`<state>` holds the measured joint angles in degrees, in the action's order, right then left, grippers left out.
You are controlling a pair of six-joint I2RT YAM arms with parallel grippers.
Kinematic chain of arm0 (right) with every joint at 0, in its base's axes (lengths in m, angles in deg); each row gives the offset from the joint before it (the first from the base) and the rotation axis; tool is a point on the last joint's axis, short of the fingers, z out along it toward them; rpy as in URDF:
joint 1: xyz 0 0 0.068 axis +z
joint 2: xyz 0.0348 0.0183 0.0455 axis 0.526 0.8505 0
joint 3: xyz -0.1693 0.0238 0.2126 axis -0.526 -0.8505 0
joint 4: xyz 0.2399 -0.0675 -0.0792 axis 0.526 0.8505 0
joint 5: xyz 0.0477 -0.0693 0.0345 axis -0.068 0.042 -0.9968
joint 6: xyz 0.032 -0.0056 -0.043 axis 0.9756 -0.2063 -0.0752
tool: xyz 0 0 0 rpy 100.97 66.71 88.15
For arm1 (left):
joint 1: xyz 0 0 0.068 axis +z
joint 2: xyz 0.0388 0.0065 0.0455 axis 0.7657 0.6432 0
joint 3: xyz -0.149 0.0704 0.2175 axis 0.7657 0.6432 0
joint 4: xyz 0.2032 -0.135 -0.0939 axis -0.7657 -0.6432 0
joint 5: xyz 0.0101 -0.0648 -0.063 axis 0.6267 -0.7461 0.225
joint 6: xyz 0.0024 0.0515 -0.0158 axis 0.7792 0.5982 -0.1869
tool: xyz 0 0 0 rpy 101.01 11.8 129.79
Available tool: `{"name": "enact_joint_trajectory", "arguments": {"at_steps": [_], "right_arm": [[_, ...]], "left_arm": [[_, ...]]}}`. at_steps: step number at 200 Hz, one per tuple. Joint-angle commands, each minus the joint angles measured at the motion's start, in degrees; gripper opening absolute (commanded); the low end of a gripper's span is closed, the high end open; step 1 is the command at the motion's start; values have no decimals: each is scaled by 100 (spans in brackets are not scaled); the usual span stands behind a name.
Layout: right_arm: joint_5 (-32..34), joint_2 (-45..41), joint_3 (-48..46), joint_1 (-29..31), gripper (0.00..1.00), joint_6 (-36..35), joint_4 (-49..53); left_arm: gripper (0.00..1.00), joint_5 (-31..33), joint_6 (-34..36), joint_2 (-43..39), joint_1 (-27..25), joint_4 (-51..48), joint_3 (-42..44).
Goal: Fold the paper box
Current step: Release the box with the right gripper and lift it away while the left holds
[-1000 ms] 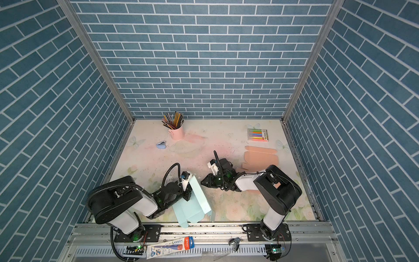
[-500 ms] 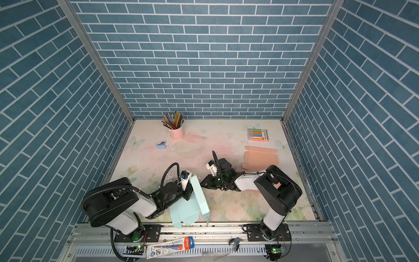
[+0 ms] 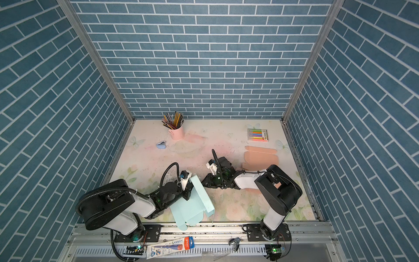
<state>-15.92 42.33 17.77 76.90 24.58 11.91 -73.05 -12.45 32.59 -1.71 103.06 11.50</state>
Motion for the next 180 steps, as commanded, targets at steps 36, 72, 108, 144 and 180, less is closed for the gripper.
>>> {"name": "enact_joint_trajectory", "arguments": {"at_steps": [36, 72, 108, 144, 180], "right_arm": [[-39, -189, 188, 10, 22, -287, 219], [161, -492, 240, -106, 22, -417, 580], [724, -1615, 306, -544, 23, -664, 1381], [1806, -2755, 1060, -649, 24, -1418, 3082], [2422, -3615, 1455, -621, 23, -1681, 4042]], "left_arm": [[14, -33, 43, -156, -62, -19, -71], [12, -7, 19, -324, -79, -150, -89], [8, 366, -210, -632, -67, -752, -257], [8, 673, -563, -897, -12, -1578, -533], [8, 980, -1070, -1070, 28, -2575, -977]]}}
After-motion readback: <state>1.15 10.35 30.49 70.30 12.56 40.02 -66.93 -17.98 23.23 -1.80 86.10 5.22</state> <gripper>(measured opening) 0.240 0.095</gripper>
